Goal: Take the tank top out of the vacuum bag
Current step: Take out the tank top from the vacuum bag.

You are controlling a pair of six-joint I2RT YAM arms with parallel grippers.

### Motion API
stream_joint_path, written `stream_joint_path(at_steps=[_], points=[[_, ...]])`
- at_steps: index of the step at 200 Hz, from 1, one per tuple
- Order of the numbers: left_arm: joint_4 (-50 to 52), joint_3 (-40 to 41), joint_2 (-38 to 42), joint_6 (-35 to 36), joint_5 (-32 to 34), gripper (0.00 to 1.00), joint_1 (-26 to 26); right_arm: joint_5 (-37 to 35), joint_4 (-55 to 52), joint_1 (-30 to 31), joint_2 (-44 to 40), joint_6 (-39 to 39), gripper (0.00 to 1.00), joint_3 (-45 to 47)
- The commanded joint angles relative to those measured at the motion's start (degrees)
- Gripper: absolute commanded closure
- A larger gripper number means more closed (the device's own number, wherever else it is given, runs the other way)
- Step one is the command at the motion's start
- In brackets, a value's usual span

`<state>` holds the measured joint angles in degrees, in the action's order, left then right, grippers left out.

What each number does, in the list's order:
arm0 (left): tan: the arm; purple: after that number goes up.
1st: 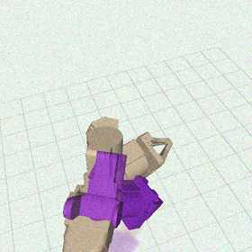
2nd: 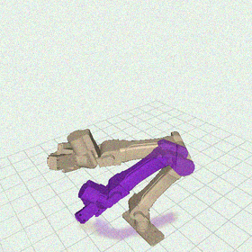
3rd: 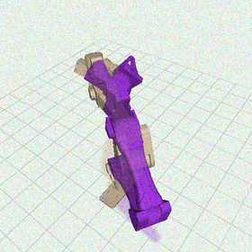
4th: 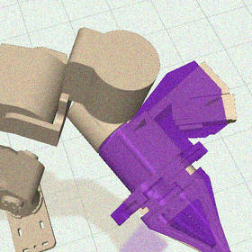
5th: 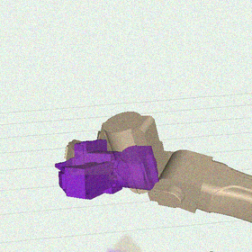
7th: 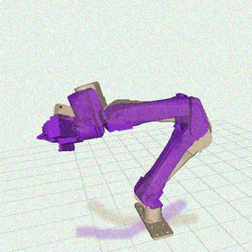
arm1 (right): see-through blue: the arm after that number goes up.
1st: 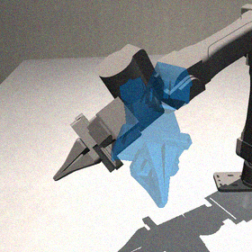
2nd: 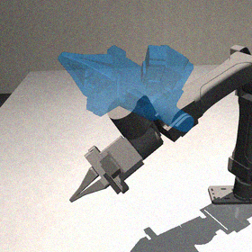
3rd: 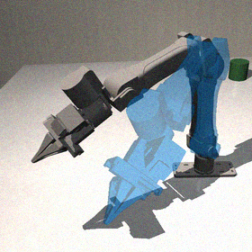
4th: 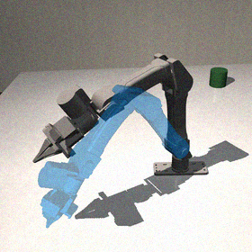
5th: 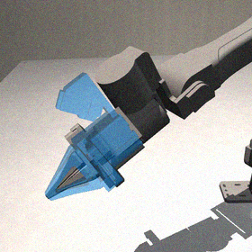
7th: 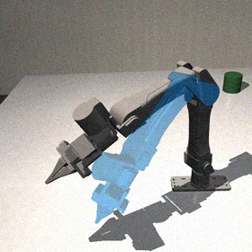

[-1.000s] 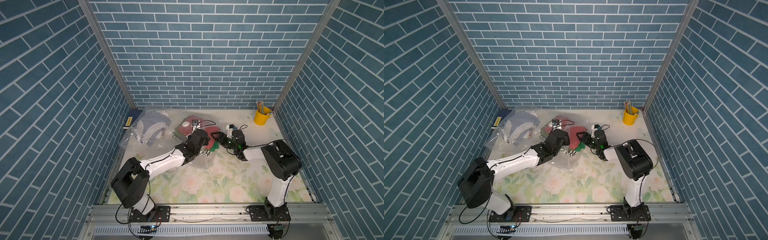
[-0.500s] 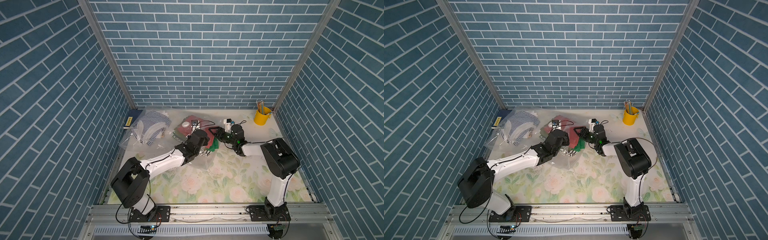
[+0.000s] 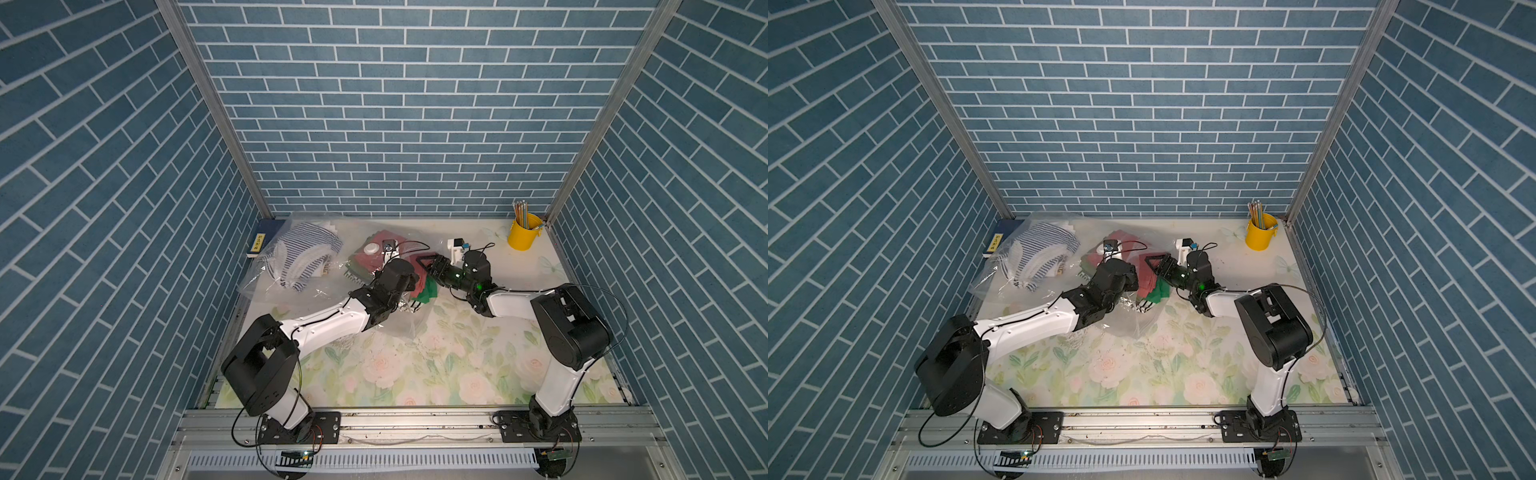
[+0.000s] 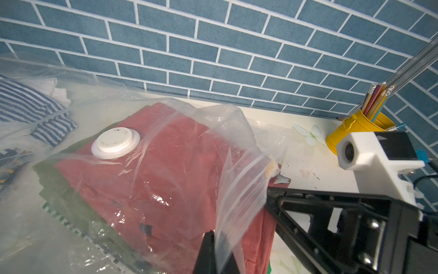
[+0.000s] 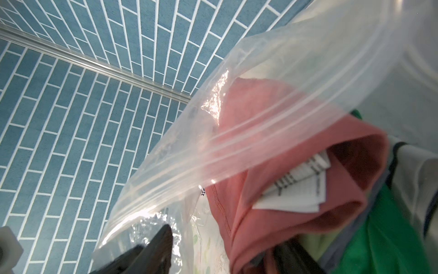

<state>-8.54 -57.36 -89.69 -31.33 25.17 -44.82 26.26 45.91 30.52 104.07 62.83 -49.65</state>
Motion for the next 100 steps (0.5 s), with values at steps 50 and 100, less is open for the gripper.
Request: stream_joint_path(at_steps=[50, 100], points=[[0.3, 0.1, 0.5, 0.5, 0.4, 1.0, 1.0, 5.6, 5.7, 1.5, 0.8, 2.5, 0.44, -2.6], [0.7, -0.5, 0.2, 0.4, 0.4, 1.0, 1.1, 5.8, 1.2, 1.5, 3.3, -1.6, 0.4, -5.1]])
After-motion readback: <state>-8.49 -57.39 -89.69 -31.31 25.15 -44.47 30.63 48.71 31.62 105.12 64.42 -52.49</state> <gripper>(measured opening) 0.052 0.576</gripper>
